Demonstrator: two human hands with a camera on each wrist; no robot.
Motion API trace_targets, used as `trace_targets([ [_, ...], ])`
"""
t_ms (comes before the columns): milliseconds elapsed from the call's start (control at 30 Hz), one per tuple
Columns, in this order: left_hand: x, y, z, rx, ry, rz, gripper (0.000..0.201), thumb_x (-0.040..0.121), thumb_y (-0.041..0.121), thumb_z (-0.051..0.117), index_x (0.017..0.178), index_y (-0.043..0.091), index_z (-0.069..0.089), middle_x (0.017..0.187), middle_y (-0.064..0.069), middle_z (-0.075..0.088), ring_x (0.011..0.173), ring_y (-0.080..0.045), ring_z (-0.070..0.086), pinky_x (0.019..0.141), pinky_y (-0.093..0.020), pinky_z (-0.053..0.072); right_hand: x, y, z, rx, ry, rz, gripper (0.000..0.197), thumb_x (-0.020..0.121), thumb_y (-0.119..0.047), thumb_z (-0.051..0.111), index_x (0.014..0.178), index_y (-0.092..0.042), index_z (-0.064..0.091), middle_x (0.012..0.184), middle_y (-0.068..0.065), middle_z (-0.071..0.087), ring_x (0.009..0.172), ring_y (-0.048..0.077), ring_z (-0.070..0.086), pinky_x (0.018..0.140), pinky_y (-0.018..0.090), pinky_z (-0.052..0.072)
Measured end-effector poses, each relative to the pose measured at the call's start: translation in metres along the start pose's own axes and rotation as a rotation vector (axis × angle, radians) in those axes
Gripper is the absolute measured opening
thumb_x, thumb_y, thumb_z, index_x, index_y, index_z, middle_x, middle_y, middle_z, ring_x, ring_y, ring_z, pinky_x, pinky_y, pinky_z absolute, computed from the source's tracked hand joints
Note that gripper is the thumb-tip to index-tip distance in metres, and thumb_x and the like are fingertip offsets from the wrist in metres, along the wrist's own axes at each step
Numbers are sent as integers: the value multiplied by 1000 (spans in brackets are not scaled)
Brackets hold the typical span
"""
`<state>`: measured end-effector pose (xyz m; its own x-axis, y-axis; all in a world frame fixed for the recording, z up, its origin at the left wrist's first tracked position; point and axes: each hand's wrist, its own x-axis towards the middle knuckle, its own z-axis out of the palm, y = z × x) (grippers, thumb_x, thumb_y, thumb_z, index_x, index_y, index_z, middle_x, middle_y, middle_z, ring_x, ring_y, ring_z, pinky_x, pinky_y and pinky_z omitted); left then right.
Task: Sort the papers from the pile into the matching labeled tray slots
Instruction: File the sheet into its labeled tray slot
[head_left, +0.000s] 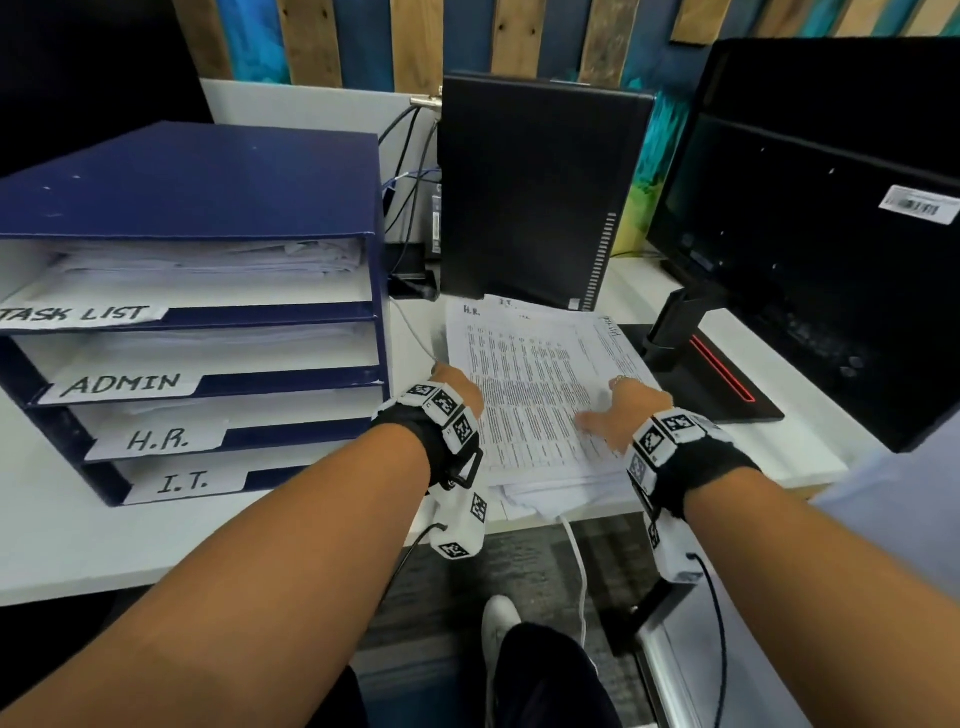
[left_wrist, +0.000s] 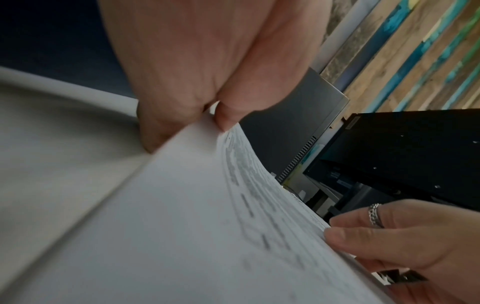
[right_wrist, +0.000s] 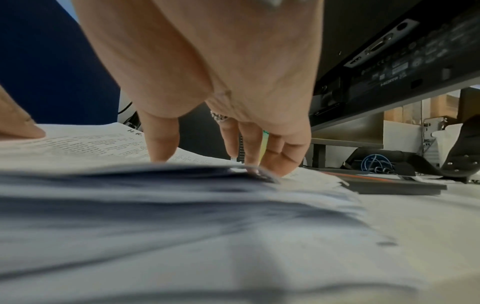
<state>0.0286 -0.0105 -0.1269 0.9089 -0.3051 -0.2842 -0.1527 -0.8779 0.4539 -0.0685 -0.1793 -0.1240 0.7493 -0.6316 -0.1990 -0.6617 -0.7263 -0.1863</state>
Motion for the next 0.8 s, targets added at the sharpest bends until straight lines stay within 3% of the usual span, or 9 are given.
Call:
trace_targets([
  [100, 9, -1, 9, 116, -8, 59, 36, 106, 14, 35, 141, 8, 40, 145, -8, 42, 135, -25, 40, 105, -32, 34, 6, -6, -2, -10, -3, 20, 65, 84, -54, 71, 128, -10, 51, 123, 10, 61, 113, 30, 59, 101, 41, 46],
  [200, 13, -4, 17, -222, 93, -32, 37, 103, 15, 39, 140, 6, 38, 142, -15, 43, 131, -31, 44, 109, -35, 36, 12, -5, 4, 31, 9, 50, 78, 75, -55, 80, 130, -9, 48, 127, 12, 57, 115, 32, 58, 100, 46, 49],
  [367, 17, -8, 25, -163, 96, 20, 45, 96, 9, 48, 138, 1, 36, 136, -24, 45, 123, -39, 49, 101, -42, 41, 20, 3, 5, 126, 19, 90, 86, 71, -51, 86, 133, -6, 46, 129, 12, 57, 114, 30, 59, 87, 36, 50],
  [433, 18, -8, 25, -201, 72, 18, 46, 95, 10, 50, 139, 2, 36, 137, -23, 45, 123, -38, 50, 102, -42, 42, 23, 6, 1, 241, 56, 108, 75, 75, -39, 86, 132, -5, 50, 126, 13, 61, 108, 30, 62, 83, 35, 52],
  [500, 22, -8, 21, -200, 43, 31, 49, 95, 15, 53, 139, 4, 36, 135, -21, 49, 121, -37, 52, 100, -41, 43, 24, 7, -6, 356, 129, 121, 56, 81, -24, 81, 127, -5, 56, 121, 14, 65, 91, 27, 62, 70, 31, 51],
  [567, 24, -12, 18, -198, -21, 52, 48, 93, 24, 56, 136, 9, 40, 128, -14, 56, 114, -33, 57, 97, -38, 48, 26, 9, -11, 394, 173, 144, 45, 84, -17, 77, 125, -8, 60, 118, 14, 66, 86, 27, 62, 68, 29, 50],
  [667, 25, -15, 14, -209, -86, 91, 25, 94, 30, 56, 114, 17, 51, 107, -2, 61, 103, -24, 61, 88, -31, 52, 29, 17, -17, 341, 190, 182, 32, 87, -14, 72, 118, -6, 65, 110, 15, 68, 79, 27, 59, 70, 30, 49],
  [700, 25, -16, 14, -206, -82, 98, 22, 94, 30, 57, 112, 18, 52, 107, -2, 60, 104, -24, 60, 89, -30, 51, 28, 22, -19, 330, 187, 191, 24, 89, -12, 68, 112, -4, 66, 103, 16, 69, 75, 27, 60, 65, 29, 48],
  [800, 26, -15, 12, -185, -88, 102, 53, 96, 29, 57, 143, 14, 40, 141, -8, 48, 126, -26, 51, 103, -30, 44, 23, 38, -22, 306, 186, 215, 10, 94, -7, 56, 95, 0, 64, 90, 17, 67, 70, 29, 61, 50, 26, 37],
])
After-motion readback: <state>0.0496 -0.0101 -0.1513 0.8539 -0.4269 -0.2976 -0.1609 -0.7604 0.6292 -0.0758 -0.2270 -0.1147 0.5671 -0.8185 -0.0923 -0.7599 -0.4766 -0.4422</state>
